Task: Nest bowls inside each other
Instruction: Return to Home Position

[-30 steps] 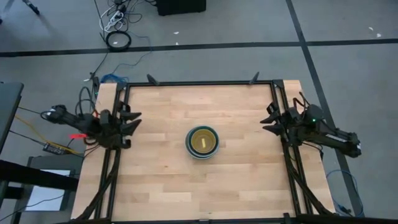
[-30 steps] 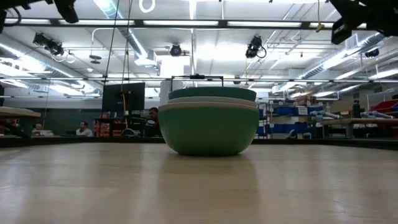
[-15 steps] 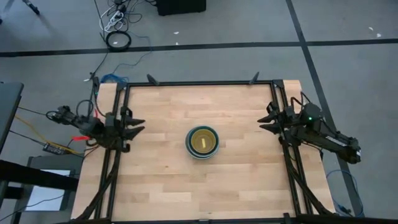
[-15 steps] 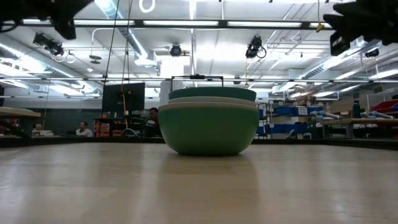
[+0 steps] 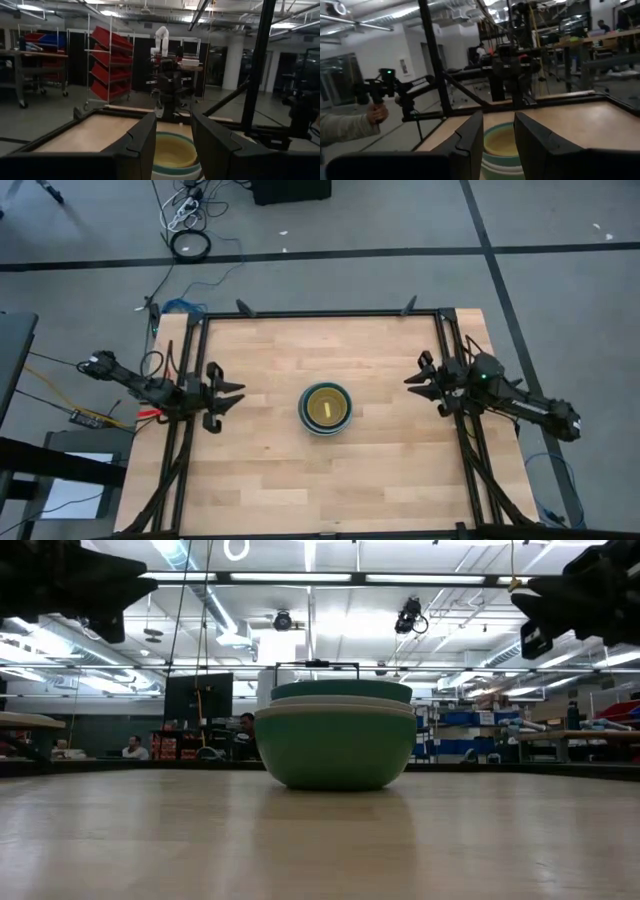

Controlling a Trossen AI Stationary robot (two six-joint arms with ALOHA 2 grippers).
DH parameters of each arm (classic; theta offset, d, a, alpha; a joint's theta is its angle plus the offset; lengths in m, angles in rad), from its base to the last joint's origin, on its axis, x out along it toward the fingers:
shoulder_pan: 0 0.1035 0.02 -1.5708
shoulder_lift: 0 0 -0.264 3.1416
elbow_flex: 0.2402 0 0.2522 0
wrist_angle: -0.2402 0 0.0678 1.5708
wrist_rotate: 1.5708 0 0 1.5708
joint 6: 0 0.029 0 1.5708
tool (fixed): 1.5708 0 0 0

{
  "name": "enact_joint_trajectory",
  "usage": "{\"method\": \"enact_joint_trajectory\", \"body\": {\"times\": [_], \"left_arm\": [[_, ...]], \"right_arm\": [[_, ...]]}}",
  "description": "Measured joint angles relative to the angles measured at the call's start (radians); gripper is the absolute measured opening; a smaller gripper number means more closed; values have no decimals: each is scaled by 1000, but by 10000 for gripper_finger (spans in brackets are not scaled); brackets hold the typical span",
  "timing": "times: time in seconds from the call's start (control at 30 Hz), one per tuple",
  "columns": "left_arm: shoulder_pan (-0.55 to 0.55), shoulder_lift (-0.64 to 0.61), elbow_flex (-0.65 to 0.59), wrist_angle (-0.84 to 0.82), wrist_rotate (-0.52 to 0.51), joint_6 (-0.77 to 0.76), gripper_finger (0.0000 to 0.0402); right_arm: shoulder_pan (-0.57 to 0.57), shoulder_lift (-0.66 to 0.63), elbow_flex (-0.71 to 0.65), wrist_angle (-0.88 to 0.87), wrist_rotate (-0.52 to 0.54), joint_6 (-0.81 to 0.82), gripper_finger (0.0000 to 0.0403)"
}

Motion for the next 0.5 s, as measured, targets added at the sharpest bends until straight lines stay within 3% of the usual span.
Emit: {"method": "enact_joint_trajectory", "body": {"times": [0.3, 0.5], "left_arm": [[15, -1, 0, 1, -91, 58, 133], [35, -1, 0, -15, -126, 113, 133]], "right_arm": [[87, 1, -1, -76, 6, -105, 100], [189, 15, -1, -135, 101, -170, 100]]}}
